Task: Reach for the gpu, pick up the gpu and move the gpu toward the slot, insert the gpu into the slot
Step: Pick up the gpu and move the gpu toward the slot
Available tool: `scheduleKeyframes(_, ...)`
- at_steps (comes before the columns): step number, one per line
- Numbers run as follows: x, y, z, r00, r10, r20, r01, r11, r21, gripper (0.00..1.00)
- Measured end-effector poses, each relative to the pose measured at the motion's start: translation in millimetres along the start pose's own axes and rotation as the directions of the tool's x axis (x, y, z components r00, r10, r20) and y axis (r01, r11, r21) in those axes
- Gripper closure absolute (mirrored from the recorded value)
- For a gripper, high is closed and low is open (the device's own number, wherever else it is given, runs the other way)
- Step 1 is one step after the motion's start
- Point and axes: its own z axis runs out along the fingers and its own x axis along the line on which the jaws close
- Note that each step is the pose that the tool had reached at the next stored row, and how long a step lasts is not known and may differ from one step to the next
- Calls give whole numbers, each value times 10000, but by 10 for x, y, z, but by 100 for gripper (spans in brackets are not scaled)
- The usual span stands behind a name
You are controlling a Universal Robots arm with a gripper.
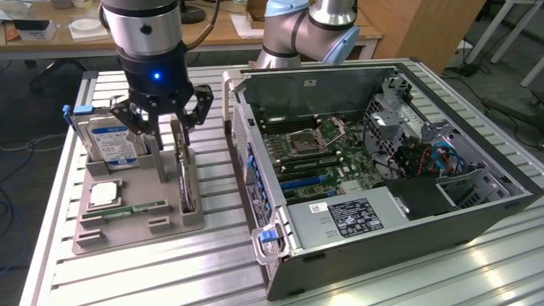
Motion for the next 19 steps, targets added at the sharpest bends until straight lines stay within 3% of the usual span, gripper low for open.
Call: scheduleKeyframes(19, 8, -44, 303, 9999, 151, 5, -151, 9999, 3, 53)
